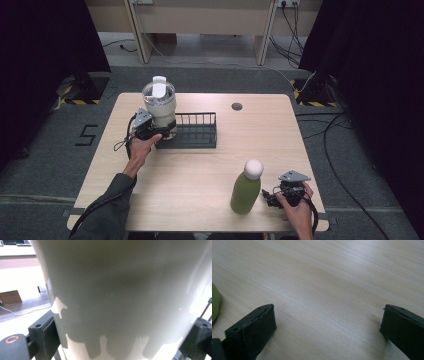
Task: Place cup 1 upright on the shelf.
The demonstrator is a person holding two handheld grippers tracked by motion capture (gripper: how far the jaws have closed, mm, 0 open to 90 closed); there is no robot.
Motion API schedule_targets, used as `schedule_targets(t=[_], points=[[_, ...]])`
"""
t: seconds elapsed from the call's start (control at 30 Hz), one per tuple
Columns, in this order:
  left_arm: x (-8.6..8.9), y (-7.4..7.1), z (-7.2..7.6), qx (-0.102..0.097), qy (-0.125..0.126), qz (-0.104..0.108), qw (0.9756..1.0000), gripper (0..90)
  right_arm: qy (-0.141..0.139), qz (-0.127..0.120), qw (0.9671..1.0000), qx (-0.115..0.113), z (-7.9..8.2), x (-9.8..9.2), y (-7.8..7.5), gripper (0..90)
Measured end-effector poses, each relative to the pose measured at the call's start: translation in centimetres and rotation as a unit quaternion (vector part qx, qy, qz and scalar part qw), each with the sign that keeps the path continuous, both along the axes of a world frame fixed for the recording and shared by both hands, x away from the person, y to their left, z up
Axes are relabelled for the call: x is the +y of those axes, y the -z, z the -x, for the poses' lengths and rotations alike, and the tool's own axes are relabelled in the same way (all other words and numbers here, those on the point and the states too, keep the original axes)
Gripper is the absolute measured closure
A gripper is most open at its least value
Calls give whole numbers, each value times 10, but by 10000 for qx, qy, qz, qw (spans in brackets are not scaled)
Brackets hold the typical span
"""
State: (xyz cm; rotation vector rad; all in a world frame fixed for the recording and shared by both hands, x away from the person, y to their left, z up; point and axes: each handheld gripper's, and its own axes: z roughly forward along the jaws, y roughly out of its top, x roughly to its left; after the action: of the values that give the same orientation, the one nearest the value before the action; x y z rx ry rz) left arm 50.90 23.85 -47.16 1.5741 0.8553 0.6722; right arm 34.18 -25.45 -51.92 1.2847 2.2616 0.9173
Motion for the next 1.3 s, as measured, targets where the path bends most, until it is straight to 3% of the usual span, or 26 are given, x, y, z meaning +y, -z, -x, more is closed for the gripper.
schedule_targets(t=[0.6, 1.3], points=[[0, -4, 1, -39, -10, -19, 10000, 89, 0, 0, 10000, -1, 0, 0, 0, 2], [6, -8, 6, 90, 68, -17, 9999, 89, 1, 1, 10000, -1, 0, 0, 0, 2]])
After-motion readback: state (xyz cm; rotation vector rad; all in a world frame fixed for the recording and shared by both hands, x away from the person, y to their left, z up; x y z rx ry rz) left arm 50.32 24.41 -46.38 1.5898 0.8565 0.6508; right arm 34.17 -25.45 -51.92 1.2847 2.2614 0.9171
